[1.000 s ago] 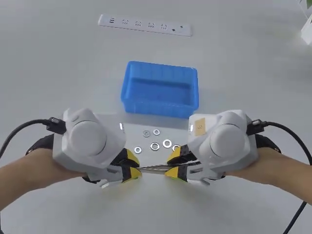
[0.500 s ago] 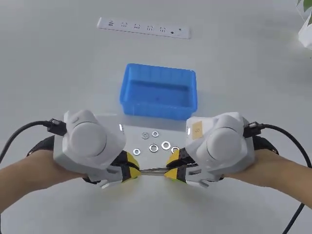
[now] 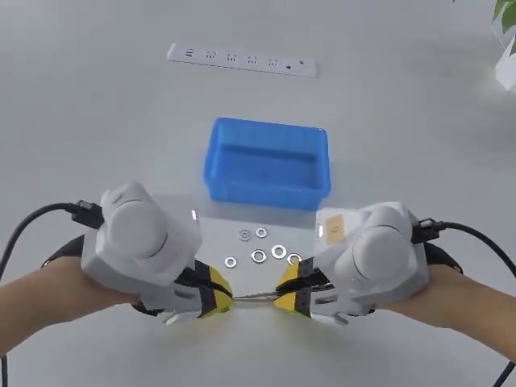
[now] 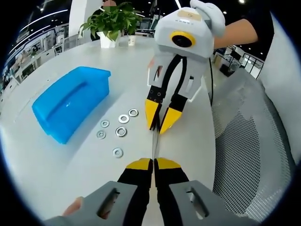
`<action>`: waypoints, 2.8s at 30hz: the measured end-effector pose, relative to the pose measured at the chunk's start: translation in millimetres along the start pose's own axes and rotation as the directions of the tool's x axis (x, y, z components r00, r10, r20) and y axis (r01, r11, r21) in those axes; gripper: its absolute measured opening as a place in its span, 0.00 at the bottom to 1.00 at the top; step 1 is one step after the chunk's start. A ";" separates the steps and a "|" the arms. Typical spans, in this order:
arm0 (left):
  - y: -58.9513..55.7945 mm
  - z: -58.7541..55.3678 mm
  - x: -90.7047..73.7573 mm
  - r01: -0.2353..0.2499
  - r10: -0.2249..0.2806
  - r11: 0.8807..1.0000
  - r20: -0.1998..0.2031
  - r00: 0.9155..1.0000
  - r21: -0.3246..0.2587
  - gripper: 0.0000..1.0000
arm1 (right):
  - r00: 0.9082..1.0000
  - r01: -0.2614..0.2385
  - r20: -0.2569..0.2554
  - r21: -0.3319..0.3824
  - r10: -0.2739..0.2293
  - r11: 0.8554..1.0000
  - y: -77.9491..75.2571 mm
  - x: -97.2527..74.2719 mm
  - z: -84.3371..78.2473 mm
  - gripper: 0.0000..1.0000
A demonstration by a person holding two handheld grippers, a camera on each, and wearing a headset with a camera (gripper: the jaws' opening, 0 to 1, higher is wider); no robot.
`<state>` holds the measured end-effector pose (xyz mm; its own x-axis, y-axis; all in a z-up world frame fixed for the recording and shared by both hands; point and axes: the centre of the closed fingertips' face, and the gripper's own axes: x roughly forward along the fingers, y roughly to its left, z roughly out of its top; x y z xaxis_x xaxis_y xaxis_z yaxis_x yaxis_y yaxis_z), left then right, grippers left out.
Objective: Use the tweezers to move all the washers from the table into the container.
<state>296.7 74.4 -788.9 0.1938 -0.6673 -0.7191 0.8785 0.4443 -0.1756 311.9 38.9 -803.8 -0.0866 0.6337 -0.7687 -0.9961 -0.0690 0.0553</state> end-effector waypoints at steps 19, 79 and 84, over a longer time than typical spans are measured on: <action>-13.3 48.6 -22.3 -0.004 0.007 1.000 0.129 0.992 -0.020 0.04 | 0.985 0.075 0.153 0.042 -0.080 0.996 3.8 -4.5 21.8 0.08; -21.6 38.5 -13.9 0.011 -0.001 0.963 -0.038 0.999 0.269 0.05 | 0.999 0.036 0.005 -0.283 -0.036 0.958 18.1 -9.5 18.9 0.08; -28.5 58.4 -15.4 0.003 -0.006 0.961 0.009 1.000 0.277 0.05 | 0.998 0.058 0.040 -0.278 -0.049 0.959 16.2 -20.1 18.5 0.07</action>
<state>294.2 37.1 -733.6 0.1925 -0.6750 -0.7122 0.9657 0.2592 0.0154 297.2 39.4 -775.6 -0.0382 0.6667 -0.7444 -0.9552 -0.2431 -0.1686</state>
